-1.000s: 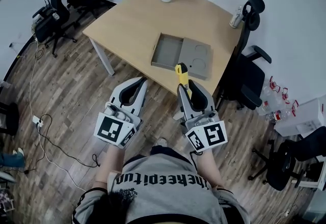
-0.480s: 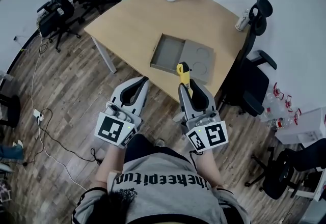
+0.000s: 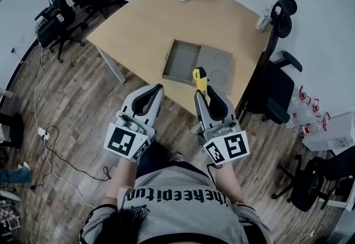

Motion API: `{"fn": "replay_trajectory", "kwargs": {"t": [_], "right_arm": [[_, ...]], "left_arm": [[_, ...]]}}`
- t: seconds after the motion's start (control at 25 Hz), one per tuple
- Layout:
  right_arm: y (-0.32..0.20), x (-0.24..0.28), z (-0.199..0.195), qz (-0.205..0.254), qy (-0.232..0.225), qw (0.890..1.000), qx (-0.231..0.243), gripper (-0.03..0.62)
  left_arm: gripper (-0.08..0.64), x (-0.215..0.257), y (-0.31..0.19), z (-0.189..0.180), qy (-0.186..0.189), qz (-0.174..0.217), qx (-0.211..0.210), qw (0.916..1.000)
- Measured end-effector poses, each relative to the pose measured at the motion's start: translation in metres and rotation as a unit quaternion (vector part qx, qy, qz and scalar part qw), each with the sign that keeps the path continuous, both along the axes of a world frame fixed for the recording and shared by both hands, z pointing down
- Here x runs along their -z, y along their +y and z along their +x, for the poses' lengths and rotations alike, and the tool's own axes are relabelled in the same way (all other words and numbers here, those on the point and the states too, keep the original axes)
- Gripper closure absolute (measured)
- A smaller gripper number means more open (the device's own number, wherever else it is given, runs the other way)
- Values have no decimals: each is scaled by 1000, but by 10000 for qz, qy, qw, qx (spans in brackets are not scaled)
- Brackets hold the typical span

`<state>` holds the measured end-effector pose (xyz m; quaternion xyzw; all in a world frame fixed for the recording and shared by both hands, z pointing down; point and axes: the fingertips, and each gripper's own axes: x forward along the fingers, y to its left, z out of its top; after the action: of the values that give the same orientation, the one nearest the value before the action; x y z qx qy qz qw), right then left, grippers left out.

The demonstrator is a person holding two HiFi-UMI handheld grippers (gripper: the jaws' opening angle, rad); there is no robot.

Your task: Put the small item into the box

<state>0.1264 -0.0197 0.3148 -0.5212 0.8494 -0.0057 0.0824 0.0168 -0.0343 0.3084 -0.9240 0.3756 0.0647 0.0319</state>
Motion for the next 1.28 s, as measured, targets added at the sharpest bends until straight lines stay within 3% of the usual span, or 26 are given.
{"fn": "replay_trajectory", "kwargs": {"t": [0.64,1.28], "right_arm": [[-78,-3,-19,-137,52,9972,-731,474],[-137,-9,-36,-207,88,9889,-1466,474]], "left_arm": [[543,-1,-95,-16,11,-95,-722,9973],[543,-5,-169,-26,46,-124,-1449,9894]]}}
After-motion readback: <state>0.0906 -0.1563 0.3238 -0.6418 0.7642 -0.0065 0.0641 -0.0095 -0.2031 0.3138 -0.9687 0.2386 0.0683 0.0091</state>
